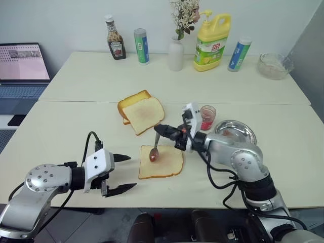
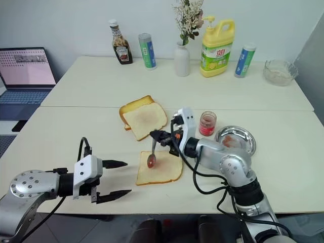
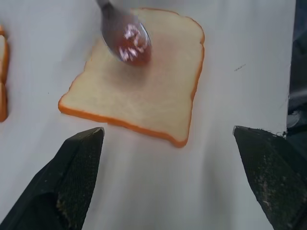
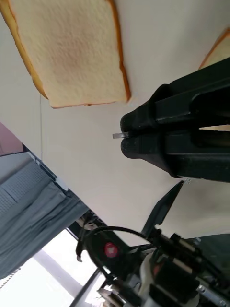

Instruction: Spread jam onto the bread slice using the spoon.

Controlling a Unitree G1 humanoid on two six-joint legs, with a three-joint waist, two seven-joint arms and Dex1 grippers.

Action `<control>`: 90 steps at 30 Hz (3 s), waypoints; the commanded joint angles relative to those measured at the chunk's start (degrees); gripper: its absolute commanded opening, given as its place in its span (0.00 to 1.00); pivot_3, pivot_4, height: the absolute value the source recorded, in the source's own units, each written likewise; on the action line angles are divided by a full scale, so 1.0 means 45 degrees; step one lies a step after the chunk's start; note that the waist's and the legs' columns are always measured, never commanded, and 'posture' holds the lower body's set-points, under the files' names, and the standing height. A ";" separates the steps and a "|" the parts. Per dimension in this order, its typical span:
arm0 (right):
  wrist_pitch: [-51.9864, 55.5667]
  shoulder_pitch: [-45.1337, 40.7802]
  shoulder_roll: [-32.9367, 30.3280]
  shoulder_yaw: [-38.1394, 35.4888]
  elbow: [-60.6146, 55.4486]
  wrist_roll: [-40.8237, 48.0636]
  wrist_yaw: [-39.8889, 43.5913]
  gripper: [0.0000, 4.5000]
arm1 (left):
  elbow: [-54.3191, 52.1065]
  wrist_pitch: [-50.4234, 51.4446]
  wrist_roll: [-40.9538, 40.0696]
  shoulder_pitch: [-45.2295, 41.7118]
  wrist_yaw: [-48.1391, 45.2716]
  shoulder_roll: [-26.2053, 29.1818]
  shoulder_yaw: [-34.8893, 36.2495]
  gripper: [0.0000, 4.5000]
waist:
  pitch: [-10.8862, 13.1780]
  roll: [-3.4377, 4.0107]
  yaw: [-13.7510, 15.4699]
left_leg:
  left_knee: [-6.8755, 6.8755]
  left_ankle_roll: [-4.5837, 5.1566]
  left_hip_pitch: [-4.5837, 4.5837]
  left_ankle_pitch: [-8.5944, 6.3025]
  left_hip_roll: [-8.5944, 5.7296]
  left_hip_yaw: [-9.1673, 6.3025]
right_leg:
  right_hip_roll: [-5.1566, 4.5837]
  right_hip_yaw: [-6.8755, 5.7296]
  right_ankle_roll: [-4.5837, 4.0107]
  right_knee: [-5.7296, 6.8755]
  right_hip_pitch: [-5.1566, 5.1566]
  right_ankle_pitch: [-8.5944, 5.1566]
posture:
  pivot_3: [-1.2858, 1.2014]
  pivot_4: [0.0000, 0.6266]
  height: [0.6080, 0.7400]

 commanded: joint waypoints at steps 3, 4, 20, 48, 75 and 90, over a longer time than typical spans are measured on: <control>-0.1125 0.0028 -0.0305 0.0841 -0.0639 -0.2128 0.1724 0.01 | -0.0295 0.0332 -0.0620 -0.0539 0.0406 -0.0076 0.0487 1.00 | -0.0001 -0.0004 0.0035 | 0.0005 0.0000 -0.0001 0.0000 -0.0002 0.0003 | -0.0001 0.0001 0.0001 -0.0001 0.0000 0.0000 | 0.52 0.24 1.00; -0.1288 0.0017 -0.0330 0.0934 -0.0646 -0.2476 0.1896 0.01 | -0.0252 0.0283 -0.0624 -0.0592 0.0369 -0.0039 0.0448 1.00 | -0.0002 -0.0005 0.0054 | 0.0006 0.0000 -0.0001 0.0000 -0.0002 0.0000 | 0.0000 -0.0003 0.0002 0.0000 0.0001 0.0001 | 0.52 0.24 1.00; -0.2718 -0.0140 -0.0824 0.1079 -0.1212 -0.5666 0.3979 0.01 | 0.0031 -0.0140 -0.0369 -0.1155 0.0179 -0.0098 -0.0437 1.00 | -0.0002 -0.0006 0.0082 | 0.0008 0.0000 0.0002 0.0000 -0.0003 -0.0001 | 0.0002 -0.0005 0.0000 0.0003 0.0003 0.0001 | 0.52 0.24 1.00; -0.0575 -0.0262 0.2004 -0.1529 0.1463 -0.4382 0.3815 0.01 | 0.0599 -0.0828 0.0013 -0.1204 0.0496 -0.0096 -0.0351 1.00 | -0.0004 -0.0008 0.0076 | 0.0024 -0.0001 0.0006 0.0000 -0.0001 -0.0001 | 0.0007 -0.0004 -0.0002 0.0014 0.0011 0.0004 | 0.52 0.24 1.00; 0.3932 0.0022 0.3284 -0.5360 0.2608 -0.1254 0.1956 0.01 | 0.0943 -0.0647 0.0082 -0.1991 0.0353 -0.0023 -0.0634 1.00 | -0.0004 -0.0007 0.0040 | 0.0014 -0.0001 0.0009 0.0000 0.0008 -0.0004 | 0.0023 -0.0004 -0.0002 0.0020 0.0010 0.0004 | 0.52 0.24 1.00; 0.4463 0.0552 0.3136 -0.5723 0.3245 -0.0918 0.1685 0.01 | 0.0953 -0.0482 0.0050 -0.2157 0.0105 0.0041 -0.0720 1.00 | -0.0004 -0.0007 0.0050 | 0.0015 -0.0001 0.0008 0.0000 0.0003 0.0000 | 0.0019 -0.0002 -0.0001 0.0016 0.0010 0.0004 | 0.52 0.24 1.00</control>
